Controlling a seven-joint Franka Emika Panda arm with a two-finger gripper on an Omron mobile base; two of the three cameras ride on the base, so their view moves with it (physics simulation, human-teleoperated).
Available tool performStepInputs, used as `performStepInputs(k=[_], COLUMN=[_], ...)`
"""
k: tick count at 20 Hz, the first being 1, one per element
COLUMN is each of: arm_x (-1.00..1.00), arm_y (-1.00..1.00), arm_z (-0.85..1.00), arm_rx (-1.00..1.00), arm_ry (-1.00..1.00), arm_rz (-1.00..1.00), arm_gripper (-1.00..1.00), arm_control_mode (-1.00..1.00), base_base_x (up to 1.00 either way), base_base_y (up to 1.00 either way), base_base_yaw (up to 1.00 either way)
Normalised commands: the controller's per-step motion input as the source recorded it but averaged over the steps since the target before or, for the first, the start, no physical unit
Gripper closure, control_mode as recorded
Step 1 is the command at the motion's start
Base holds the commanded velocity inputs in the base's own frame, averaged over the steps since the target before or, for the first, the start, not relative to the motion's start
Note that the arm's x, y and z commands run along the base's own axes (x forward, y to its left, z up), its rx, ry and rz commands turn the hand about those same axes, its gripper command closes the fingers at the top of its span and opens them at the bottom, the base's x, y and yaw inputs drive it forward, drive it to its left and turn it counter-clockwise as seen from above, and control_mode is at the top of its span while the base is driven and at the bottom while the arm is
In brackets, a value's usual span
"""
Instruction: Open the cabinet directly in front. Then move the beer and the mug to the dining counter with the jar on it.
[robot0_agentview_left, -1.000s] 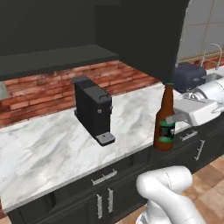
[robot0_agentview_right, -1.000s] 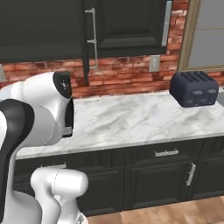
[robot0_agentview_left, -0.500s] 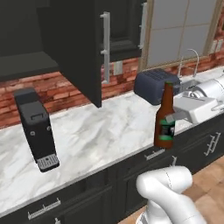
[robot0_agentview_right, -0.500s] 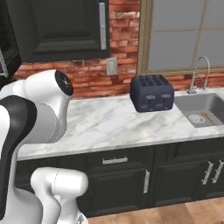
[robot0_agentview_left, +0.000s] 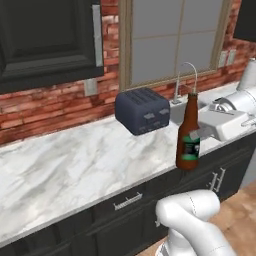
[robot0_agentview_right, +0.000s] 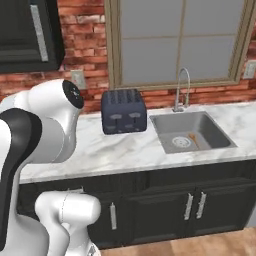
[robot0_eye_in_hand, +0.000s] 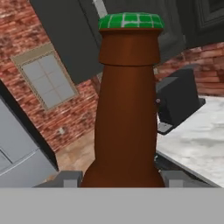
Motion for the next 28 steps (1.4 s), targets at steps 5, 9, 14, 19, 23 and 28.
performStepInputs(k=[5,9,14,19,23,28], arm_x=[0.00,0.00,0.00,0.00,0.00,0.00], arm_y=[0.00,0.00,0.00,0.00,0.00,0.00], arm_z=[0.00,0.00,0.00,0.00,0.00,0.00], arm_rx=[0.00,0.00,0.00,0.00,0.00,0.00], arm_ry=[0.00,0.00,0.00,0.00,0.00,0.00], arm_rz=[0.00,0.00,0.00,0.00,0.00,0.00], arm_gripper=[1.00,1.00,1.00,1.00,1.00,1.00], arm_control_mode=[1.00,1.00,1.00,1.00,1.00,1.00], base_base_x=[0.61,0.24,0.00,0.00,-0.04,-0.21], base_base_y=[-1.00,-1.00,-1.00,-1.00,-1.00,-1.00], base_base_yaw=[0.14,0.34,0.37,0.33,0.28,0.25])
